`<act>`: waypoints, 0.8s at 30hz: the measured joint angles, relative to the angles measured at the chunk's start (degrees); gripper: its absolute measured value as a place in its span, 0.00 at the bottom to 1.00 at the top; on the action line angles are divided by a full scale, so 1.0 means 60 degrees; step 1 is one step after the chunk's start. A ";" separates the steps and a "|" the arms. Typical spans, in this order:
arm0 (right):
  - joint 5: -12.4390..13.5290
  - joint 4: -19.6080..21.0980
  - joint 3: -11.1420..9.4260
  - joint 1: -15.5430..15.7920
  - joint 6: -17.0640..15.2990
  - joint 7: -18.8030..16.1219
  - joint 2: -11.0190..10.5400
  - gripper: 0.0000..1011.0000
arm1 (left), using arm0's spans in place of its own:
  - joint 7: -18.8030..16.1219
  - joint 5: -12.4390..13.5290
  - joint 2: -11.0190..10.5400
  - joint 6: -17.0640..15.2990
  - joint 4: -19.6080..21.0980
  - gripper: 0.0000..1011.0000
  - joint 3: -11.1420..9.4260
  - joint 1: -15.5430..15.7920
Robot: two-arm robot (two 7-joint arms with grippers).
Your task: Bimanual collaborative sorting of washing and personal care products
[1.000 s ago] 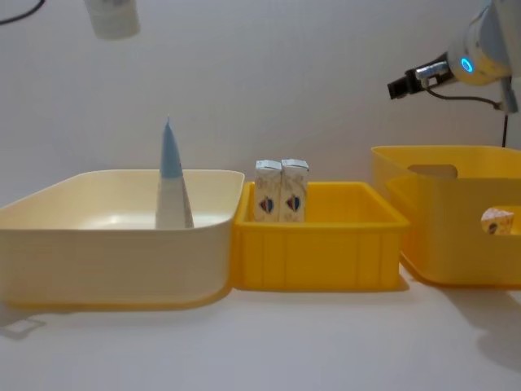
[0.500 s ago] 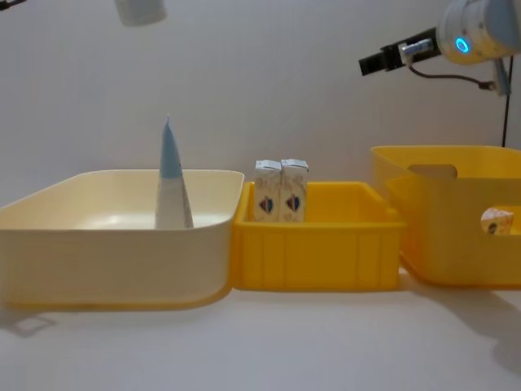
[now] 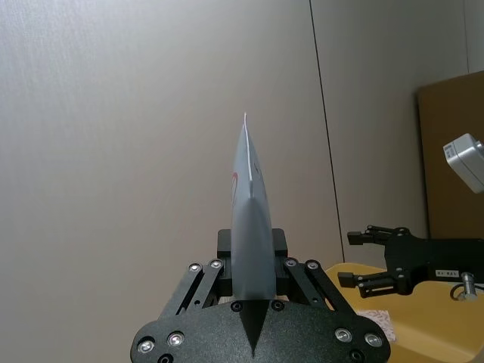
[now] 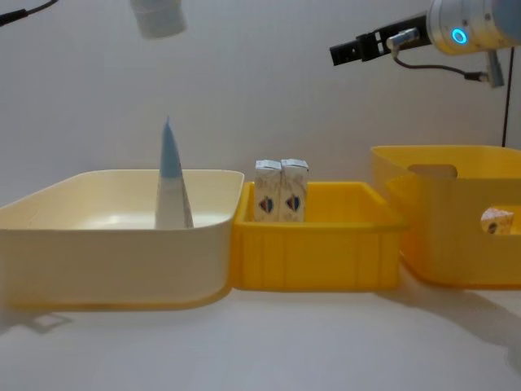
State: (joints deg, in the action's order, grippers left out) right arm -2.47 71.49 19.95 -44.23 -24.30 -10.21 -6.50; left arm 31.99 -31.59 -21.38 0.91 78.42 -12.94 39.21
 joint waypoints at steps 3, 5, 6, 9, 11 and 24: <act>-0.0076 -0.0090 0.0125 -0.0027 0.0169 -0.0167 -0.0026 0.99 | 0.0035 -0.0054 -0.0010 -0.0078 -0.0045 0.27 -0.0066 0.0054; -0.0111 -0.0159 0.0202 -0.0058 0.0260 -0.0273 -0.0030 0.99 | 0.0038 -0.0069 -0.0017 -0.0108 -0.0048 0.27 -0.0087 0.0063; -0.0111 -0.0159 0.0202 -0.0058 0.0260 -0.0273 -0.0030 0.99 | 0.0039 -0.0080 -0.0022 -0.0123 -0.0049 0.27 -0.0096 0.0067; -0.0127 -0.0259 0.0286 -0.0110 0.0392 -0.0483 -0.0033 0.99 | 0.0039 -0.0113 -0.0051 -0.0177 -0.0041 0.27 -0.0130 0.0069; -0.0127 -0.0346 0.0354 -0.0163 0.0491 -0.0680 -0.0036 0.99 | 0.0036 -0.0139 -0.0075 -0.0210 -0.0016 0.27 -0.0149 0.0068; 0.0080 -0.1003 0.0796 -0.0631 0.1098 -0.2028 -0.0047 0.99 | -0.0145 -0.0179 -0.0257 -0.0310 0.0116 0.27 -0.0236 -0.0072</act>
State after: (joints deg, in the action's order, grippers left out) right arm -1.99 65.47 24.73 -48.02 -17.71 -22.37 -6.78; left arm 31.12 -32.67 -22.92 -0.95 79.11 -14.36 38.78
